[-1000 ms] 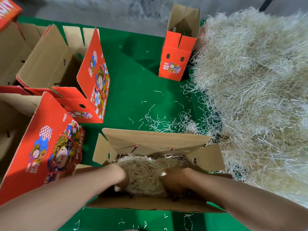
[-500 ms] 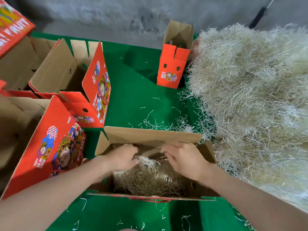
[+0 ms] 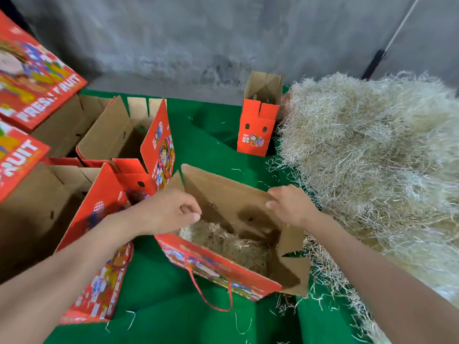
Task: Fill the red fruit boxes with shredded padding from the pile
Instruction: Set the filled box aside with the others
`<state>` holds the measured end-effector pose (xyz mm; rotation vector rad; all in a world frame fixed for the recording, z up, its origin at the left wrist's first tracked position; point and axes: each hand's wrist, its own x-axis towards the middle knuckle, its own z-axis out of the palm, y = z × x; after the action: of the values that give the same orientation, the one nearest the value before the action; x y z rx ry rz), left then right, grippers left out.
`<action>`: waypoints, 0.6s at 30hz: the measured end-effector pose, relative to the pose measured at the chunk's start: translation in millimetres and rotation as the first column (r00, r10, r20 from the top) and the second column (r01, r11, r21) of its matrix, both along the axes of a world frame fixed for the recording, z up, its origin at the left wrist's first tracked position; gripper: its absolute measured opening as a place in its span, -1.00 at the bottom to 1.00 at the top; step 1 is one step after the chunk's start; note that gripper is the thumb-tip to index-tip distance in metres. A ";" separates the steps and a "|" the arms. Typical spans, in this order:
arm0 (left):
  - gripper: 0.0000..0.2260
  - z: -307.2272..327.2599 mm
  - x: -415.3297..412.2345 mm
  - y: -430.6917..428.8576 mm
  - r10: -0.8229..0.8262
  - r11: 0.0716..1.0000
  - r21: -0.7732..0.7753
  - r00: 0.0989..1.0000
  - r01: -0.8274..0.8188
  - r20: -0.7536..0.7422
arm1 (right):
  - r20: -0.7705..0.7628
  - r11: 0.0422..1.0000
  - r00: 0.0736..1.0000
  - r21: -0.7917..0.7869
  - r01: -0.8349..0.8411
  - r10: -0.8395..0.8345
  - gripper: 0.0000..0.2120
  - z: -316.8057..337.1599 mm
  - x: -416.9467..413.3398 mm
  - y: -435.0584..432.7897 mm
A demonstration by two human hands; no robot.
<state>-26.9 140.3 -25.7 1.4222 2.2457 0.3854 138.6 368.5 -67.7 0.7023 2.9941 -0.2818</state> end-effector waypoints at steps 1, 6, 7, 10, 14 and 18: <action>-0.88 5.6 -3.9 -1.3 0.023 0.998 0.050 1.000 -0.022 -0.021 | -0.021 0.999 0.999 -0.024 0.044 -0.044 -0.80 0.0 -3.5 2.6; -0.73 -4.3 -12.9 5.6 0.216 0.960 0.212 0.966 -0.184 -0.140 | -0.117 0.931 0.962 -0.306 0.202 -0.247 -0.70 -0.3 -21.4 -2.8; -0.68 -11.2 -12.2 8.1 0.219 0.964 0.177 0.972 -0.200 -0.091 | -0.133 0.916 0.960 -0.356 0.186 -0.247 -0.54 -1.2 -22.3 -7.2; -0.65 -34.3 -7.9 16.4 0.187 0.976 0.093 0.975 -0.199 0.117 | -0.125 0.940 0.987 -0.337 0.055 -0.103 -0.36 -3.4 -21.4 -19.3; -0.65 -51.7 -5.1 27.7 0.244 0.958 0.119 0.961 -0.260 0.130 | 0.013 0.982 0.998 -0.180 -0.056 0.060 -0.24 -13.8 -23.9 -31.6; -0.69 -57.8 -8.4 34.3 0.337 0.911 0.232 0.940 -0.341 0.058 | 0.020 0.998 0.999 -0.047 0.051 -0.050 -0.36 -29.9 -45.5 -47.2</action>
<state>-35.3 174.6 -83.5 1.1226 2.5030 0.8032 93.1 321.3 -97.6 0.7730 2.9450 -0.3451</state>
